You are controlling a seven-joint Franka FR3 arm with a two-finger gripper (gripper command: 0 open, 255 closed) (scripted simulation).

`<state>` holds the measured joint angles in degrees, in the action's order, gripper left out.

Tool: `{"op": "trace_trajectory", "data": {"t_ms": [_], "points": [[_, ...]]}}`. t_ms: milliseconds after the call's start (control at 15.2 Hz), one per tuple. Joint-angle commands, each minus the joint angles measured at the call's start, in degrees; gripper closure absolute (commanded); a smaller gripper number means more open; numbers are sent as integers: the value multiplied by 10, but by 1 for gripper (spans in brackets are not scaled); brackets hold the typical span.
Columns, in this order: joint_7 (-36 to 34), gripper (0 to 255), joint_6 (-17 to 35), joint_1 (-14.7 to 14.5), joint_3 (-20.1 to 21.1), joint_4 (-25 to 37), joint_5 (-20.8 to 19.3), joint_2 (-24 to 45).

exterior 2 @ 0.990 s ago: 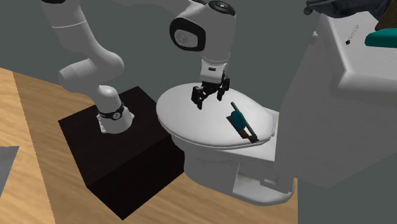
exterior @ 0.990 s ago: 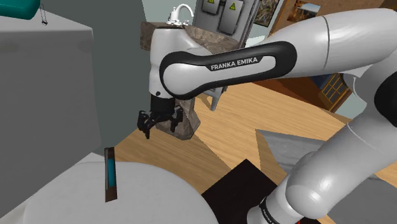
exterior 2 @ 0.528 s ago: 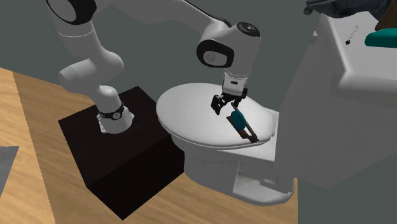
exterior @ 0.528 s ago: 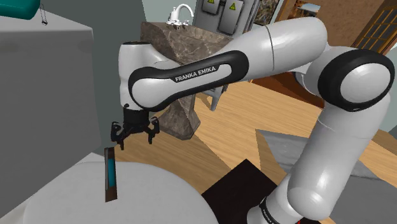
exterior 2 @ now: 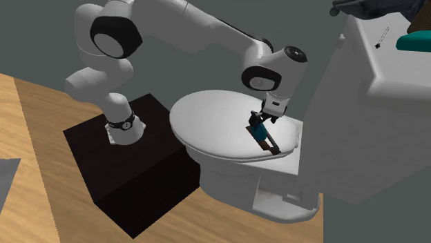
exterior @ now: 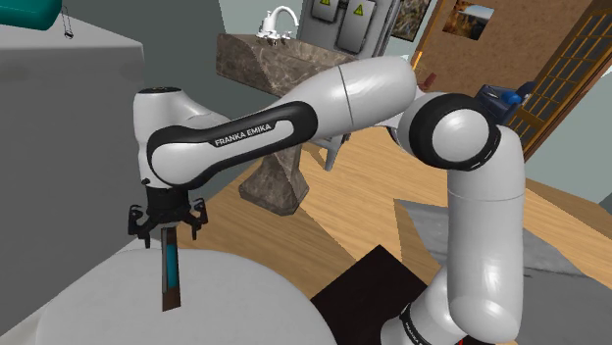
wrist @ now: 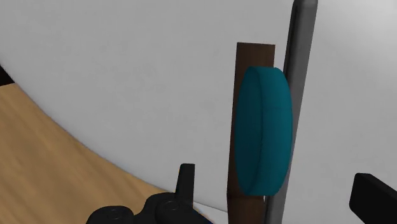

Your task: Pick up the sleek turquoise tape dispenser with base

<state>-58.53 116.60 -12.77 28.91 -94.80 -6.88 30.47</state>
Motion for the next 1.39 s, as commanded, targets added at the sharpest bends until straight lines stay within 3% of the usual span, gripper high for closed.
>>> {"op": "trace_trajectory", "data": {"t_ms": [0,528,594,1320], "points": [[-8,0,2,-9,-3,16,-5,19],[-10,0,39,-14,-12,3,-16,45],[-10,255,40,-14,-11,2,-16,45],[-10,255,28,-13,-9,6,-13,37]]}}
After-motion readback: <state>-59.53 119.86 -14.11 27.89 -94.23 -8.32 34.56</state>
